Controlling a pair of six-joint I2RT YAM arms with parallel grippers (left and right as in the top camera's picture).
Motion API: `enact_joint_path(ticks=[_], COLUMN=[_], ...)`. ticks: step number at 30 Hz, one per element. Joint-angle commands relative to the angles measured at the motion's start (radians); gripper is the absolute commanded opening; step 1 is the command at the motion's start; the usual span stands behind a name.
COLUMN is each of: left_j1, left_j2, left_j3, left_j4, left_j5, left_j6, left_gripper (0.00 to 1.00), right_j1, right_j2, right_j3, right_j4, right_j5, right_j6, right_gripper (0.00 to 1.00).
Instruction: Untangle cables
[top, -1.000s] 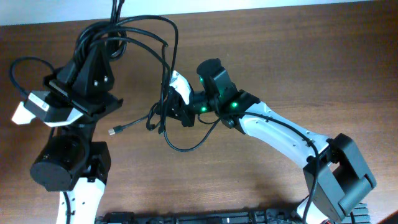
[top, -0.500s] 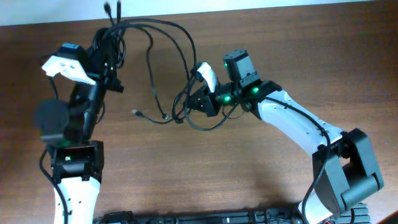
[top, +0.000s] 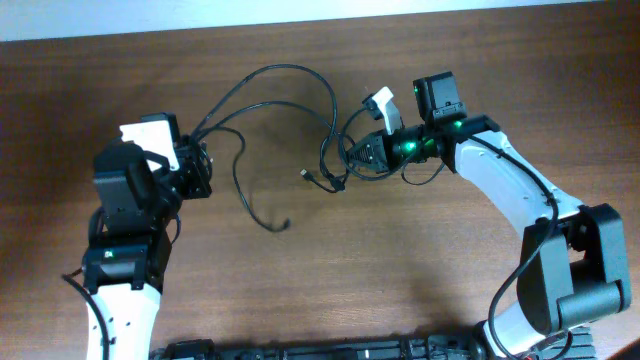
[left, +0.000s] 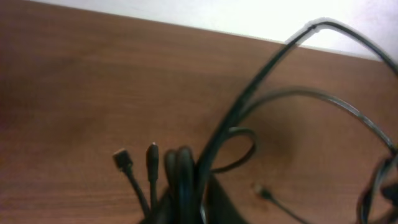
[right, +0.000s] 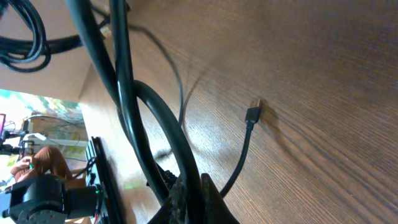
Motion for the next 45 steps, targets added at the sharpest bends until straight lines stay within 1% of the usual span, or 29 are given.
enact_joint_path(ticks=[1, 2, 9, 10, 12, 13, 15, 16, 18, 19, 20, 21, 22, 25, 27, 29, 30, 31, 33, 34, 36, 37, 39, 40, 41, 42, 45], left_j1=[0.003, 0.003, 0.003, 0.003, 0.003, 0.003, 0.003, 0.003, 0.003, 0.003, 0.003, 0.003, 0.003, 0.003, 0.003, 0.003, 0.003, 0.002, -0.024, -0.050, -0.103, -0.150, -0.209, -0.222, -0.224, -0.224, -0.224], left_j2=[0.021, 0.025, 0.026, 0.026, 0.026, 0.026, 0.026, 0.026, 0.026, 0.026, 0.026, 0.026, 0.026, 0.026, 0.026, 0.027, 0.029, 0.034, 0.052, 0.064, 0.082, 0.103, 0.148, 0.165, 0.177, 0.194, 0.207], left_j3=[0.008, 0.008, 0.008, 0.008, 0.008, 0.008, 0.008, 0.008, 0.008, 0.008, 0.008, 0.008, 0.008, 0.008, 0.008, 0.008, 0.008, 0.008, 0.008, 0.008, 0.008, 0.008, 0.008, 0.008, 0.008, 0.008, 0.008], left_j4=[-0.019, -0.021, -0.020, -0.020, -0.020, -0.021, -0.026, -0.043, -0.076, -0.092, -0.092, -0.091, -0.090, -0.084, -0.084, -0.068, -0.042, -0.017, 0.046, 0.072, 0.098, 0.123, 0.183, 0.197, 0.203, 0.212, 0.214], left_j5=[0.166, 0.174, 0.172, 0.158, 0.075, 0.067, 0.068, 0.073, 0.156, 0.242, 0.309, 0.362, 0.375, 0.393, 0.498, 0.605, 0.657, 0.704, 0.801, 0.825, 0.827, 0.826, 0.819, 0.819, 0.819, 0.797, 0.790], left_j6=[0.039, 0.039, 0.045, 0.092, 0.115, 0.193, 0.297, 0.388, 0.513, 0.562, 0.571, 0.571, 0.571, 0.570, 0.568, 0.449, 0.335, 0.266, 0.179, 0.171, 0.171, 0.172, 0.171, 0.171, 0.167, 0.141, 0.129], left_gripper=[0.88, 0.99, 1.00, 0.99, 0.99, 0.99, 0.99, 0.99, 0.89, 0.83, 0.78, 0.91, 0.99, 0.99, 0.99, 0.99, 0.99, 0.99, 1.00, 1.00, 1.00, 0.98, 0.88, 0.90, 0.97, 0.99, 0.99], right_j1=[-0.002, -0.002, -0.002, -0.002, -0.002, -0.002, -0.002, -0.002, -0.002, -0.002, -0.002, -0.002, -0.002, -0.002, -0.002, -0.002, 0.000, 0.000, 0.000, 0.000, 0.000, 0.000, 0.000, 0.000, 0.000, 0.000, 0.000], right_j2=[-0.032, -0.032, -0.032, -0.032, -0.032, -0.032, -0.032, -0.032, -0.032, -0.032, -0.032, -0.032, -0.032, -0.032, -0.032, -0.032, -0.032, -0.032, -0.032, -0.032, -0.032, -0.032, -0.032, -0.032, -0.032, -0.032, -0.032], right_j3=[0.003, 0.003, 0.003, 0.003, 0.003, 0.003, 0.003, 0.003, 0.003, 0.003, 0.003, 0.003, 0.003, 0.003, 0.003, 0.003, 0.003, 0.003, 0.003, 0.003, 0.003, 0.003, 0.003, 0.003, 0.003, 0.003, 0.003], right_j4=[0.000, 0.000, 0.003, 0.004, 0.004, 0.006, 0.013, 0.015, 0.015, 0.015, 0.015, 0.015, 0.015, 0.016, 0.034, 0.069, 0.097, 0.112, 0.129, 0.129, 0.129, 0.131, 0.141, 0.145, 0.147, 0.152, 0.189], right_j5=[-0.021, -0.021, -0.020, -0.020, -0.013, -0.013, -0.013, -0.013, -0.013, -0.013, -0.013, -0.013, -0.013, -0.013, -0.021, -0.043, -0.090, -0.120, -0.129, -0.129, -0.143, -0.157, -0.197, -0.208, -0.218, -0.233, -0.309], right_j6=[-0.004, -0.004, -0.004, -0.004, -0.005, -0.004, -0.004, -0.004, -0.004, -0.004, -0.004, -0.004, -0.004, -0.004, -0.002, 0.042, 0.042, 0.042, 0.050, 0.050, 0.049, 0.049, 0.048, 0.048, 0.048, 0.048, 0.037], right_gripper=[0.04, 0.04, 0.04, 0.04, 0.04, 0.04, 0.04, 0.04, 0.04, 0.04, 0.04, 0.04, 0.04, 0.04, 0.04, 0.04, 0.04, 0.04, 0.04, 0.04, 0.04, 0.04, 0.04, 0.04, 0.04, 0.04, 0.04])
